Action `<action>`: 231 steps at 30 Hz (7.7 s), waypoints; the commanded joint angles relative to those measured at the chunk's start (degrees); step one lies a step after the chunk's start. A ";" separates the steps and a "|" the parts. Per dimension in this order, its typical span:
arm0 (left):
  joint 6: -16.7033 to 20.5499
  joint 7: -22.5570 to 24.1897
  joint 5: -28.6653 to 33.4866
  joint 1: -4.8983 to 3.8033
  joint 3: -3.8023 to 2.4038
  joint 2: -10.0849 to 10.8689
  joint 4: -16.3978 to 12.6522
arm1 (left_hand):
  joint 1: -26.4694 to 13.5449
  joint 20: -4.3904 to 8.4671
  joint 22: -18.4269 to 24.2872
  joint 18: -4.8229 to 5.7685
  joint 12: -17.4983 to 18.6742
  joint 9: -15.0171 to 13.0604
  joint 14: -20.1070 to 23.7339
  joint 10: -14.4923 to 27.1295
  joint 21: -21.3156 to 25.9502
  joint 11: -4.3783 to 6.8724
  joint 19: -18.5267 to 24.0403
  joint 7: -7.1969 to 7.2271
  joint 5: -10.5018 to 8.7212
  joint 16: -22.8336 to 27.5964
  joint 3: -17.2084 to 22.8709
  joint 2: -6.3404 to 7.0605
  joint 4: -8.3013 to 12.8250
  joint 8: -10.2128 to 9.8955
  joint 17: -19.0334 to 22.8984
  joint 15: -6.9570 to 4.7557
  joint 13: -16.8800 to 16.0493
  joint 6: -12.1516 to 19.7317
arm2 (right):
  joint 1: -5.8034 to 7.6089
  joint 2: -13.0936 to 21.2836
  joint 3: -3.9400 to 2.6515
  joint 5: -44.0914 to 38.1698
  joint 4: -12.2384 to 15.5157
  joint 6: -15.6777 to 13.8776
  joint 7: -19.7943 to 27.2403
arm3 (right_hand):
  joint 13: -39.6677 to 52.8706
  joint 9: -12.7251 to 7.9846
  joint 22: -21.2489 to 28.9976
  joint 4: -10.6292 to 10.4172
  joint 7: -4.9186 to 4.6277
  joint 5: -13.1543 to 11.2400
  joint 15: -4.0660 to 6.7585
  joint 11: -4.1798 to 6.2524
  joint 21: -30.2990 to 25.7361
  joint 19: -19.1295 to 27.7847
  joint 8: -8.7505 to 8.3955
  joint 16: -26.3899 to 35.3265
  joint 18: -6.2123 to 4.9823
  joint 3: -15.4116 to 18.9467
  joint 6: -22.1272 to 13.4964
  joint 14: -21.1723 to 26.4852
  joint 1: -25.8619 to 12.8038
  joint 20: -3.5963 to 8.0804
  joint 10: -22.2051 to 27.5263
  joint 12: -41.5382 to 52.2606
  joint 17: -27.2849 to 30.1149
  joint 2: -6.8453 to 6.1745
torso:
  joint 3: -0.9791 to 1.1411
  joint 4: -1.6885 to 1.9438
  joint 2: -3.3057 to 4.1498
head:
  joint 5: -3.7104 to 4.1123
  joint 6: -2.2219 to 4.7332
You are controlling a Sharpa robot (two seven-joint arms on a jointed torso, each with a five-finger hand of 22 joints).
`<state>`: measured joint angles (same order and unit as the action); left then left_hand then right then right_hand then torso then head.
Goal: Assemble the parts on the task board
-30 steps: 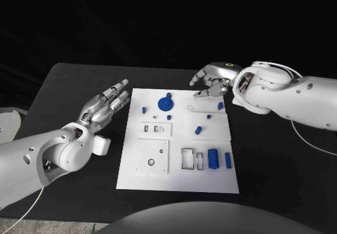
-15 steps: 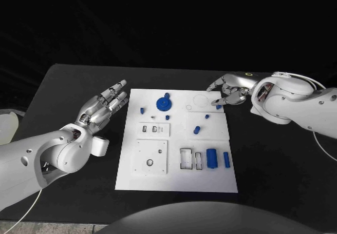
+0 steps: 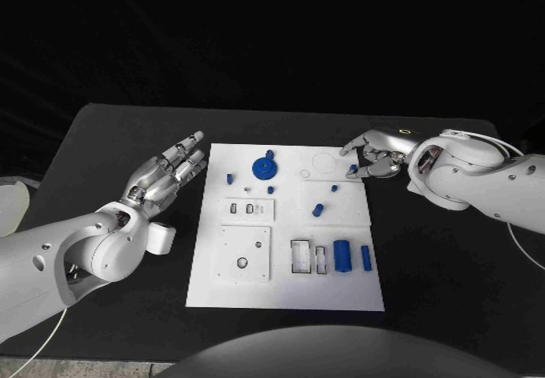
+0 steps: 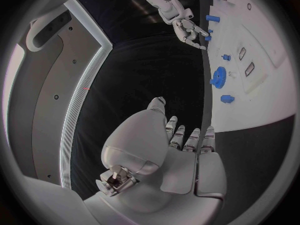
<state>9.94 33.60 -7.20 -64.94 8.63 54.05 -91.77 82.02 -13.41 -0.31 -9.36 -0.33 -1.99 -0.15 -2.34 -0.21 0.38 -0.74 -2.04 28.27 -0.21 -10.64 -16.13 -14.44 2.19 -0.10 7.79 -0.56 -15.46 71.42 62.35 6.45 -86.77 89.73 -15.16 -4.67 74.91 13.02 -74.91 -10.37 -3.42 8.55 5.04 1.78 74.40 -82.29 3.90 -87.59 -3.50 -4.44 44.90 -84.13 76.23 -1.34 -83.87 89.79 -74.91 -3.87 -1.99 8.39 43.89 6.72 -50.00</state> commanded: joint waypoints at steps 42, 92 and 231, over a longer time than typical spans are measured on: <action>-1.33 -0.04 0.06 0.18 -0.03 -0.04 0.22 | 0.29 -0.45 -0.10 -0.51 -0.28 -0.06 -0.04 -0.16 -0.35 -0.31 0.10 -0.10 0.24 0.10 0.48 0.00 0.13 0.27 0.01 0.47 -0.07 -0.19 | -1.65 0.56 0.02 -1.67 -0.74 -0.60 -0.06 | 15.09 7.91 -7.42 -0.28 -0.67 7.46 -0.55 -0.68 -2.10 0.02 6.81 1.97 -0.54 -0.29 2.80 -4.82 1.39 -0.57 -6.13 0.21 -11.71 0.05 | -0.04 0.03 0.04 | 0.32 0.00; -1.69 -0.53 0.07 0.26 -0.02 -0.10 0.56 | 0.26 -0.49 -0.09 -0.49 -0.28 -0.09 -0.04 -0.17 -0.33 -0.34 0.12 -0.16 0.22 0.10 0.48 0.10 0.17 0.30 0.01 0.52 -0.07 -0.38 | -1.69 0.08 0.02 -3.54 -1.10 -0.53 -1.72 | 14.83 19.28 -6.75 -2.64 0.22 15.87 -0.10 -0.05 -6.63 0.83 19.89 5.15 -1.17 -0.29 -1.45 -4.09 -0.86 -0.21 -5.82 -0.12 -9.46 -0.38 | -0.05 0.03 0.02 | 0.41 0.00; 17.90 -7.19 -19.12 -7.84 -1.82 4.67 -7.50 | -0.04 -3.41 -4.32 0.92 -3.95 -0.21 -19.07 -18.05 -9.20 -12.21 -11.84 -2.58 -12.33 -7.85 -2.50 5.47 -1.81 0.51 -4.76 5.17 -4.67 -1.25 | 6.67 -5.48 -0.38 5.91 12.20 -19.11 8.23 | 15.09 10.19 -10.32 -6.22 -0.99 -5.49 -0.96 -1.09 -2.65 -1.55 9.05 -1.87 -0.12 -0.48 -6.93 -5.73 -4.36 -0.82 -6.13 0.21 -14.69 -3.66 | 1.61 -1.69 0.37 | -2.99 0.00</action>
<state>20.18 31.31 -17.63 -72.64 6.70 58.48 -98.63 81.93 -16.84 -4.16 -9.36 -3.66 -2.11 -16.11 -17.74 -8.35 -11.01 -11.04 -4.32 16.37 -6.80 -13.19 -11.07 -15.89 2.42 -4.09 12.60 -4.47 -16.53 78.03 56.57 5.95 -85.32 102.24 -31.17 -1.24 74.91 23.27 -74.90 -16.60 -4.46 3.10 4.39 1.17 71.38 -83.74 12.66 -89.17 -3.99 -4.57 37.54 -83.91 71.72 -1.96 -84.09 89.78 -74.91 -8.19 -0.97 7.41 44.23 4.11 -50.00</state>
